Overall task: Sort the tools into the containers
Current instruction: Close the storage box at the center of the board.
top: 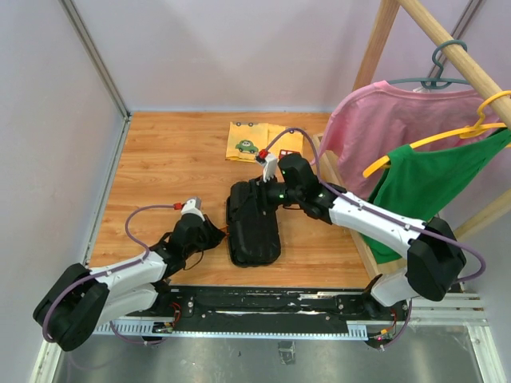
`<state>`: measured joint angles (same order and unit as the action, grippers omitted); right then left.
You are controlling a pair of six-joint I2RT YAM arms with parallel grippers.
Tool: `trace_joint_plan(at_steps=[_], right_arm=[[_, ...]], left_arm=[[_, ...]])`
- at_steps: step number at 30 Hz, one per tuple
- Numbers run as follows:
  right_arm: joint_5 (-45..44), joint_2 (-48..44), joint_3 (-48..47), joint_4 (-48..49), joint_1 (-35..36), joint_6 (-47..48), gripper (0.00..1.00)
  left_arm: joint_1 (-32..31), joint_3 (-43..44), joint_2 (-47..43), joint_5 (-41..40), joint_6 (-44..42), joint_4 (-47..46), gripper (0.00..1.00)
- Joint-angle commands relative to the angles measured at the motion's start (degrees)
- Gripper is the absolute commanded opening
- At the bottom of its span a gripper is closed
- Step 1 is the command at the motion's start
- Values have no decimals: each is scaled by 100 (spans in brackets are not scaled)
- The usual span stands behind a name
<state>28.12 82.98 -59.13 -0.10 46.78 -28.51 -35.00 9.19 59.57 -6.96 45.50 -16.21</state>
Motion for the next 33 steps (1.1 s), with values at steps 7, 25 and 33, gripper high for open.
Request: trace_joint_plan(at_steps=[7,25,33], right_arm=[[-612,-279,-441,-329,105,313,56],[-2739,4,-166,-1557,147,428,74],[-2676,528,-220,-1502,160,316,83]], left_arm=[[-24,-111,-580,-119,93,774,1],[-24,118,-1823,-436,243,1819,64],[-24,-75,-1846,149,503,1230,99]])
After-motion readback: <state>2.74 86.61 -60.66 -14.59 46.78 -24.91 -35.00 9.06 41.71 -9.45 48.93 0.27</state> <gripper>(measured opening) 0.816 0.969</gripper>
